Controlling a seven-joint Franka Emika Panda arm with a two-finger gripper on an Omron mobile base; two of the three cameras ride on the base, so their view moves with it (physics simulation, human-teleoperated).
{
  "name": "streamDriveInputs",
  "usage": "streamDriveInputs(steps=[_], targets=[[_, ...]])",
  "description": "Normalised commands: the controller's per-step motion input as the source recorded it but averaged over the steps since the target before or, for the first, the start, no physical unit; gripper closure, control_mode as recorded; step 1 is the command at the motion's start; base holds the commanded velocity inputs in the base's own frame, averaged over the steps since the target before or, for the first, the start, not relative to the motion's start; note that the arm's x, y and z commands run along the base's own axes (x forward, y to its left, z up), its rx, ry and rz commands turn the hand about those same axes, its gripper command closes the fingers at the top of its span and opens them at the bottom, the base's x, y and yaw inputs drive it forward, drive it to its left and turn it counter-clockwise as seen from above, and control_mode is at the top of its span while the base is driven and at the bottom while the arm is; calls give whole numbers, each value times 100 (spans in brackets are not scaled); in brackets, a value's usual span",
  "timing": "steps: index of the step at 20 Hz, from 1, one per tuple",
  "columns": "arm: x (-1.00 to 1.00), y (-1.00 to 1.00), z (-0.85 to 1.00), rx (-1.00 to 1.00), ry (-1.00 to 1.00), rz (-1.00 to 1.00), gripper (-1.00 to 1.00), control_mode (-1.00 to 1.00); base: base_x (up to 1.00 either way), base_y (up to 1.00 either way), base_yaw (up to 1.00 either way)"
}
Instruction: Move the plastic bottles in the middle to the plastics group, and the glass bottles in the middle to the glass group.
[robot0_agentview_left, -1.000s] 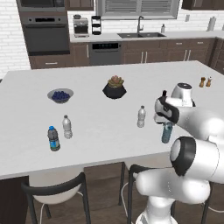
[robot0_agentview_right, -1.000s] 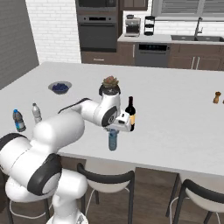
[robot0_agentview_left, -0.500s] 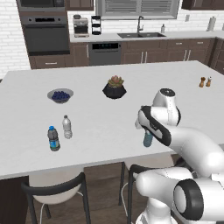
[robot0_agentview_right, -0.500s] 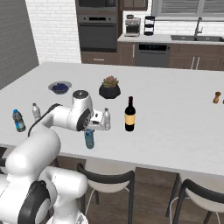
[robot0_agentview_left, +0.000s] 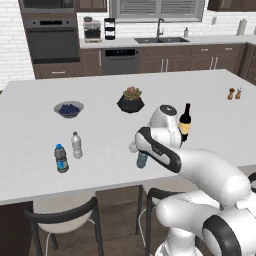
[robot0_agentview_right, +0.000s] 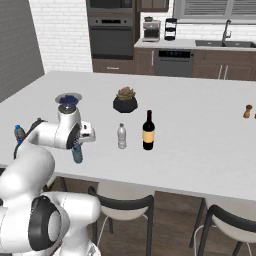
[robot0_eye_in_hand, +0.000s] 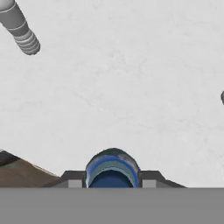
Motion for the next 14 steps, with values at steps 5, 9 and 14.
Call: streamDriveInputs(steps=[5,9,14], targets=[[54,100,3,0,0,35,100,-100,0,0,0],[76,92,0,0,6,22,100,-100,0,0,0],[37,42,-3,0,8,9,100,-100,0,0,0]])
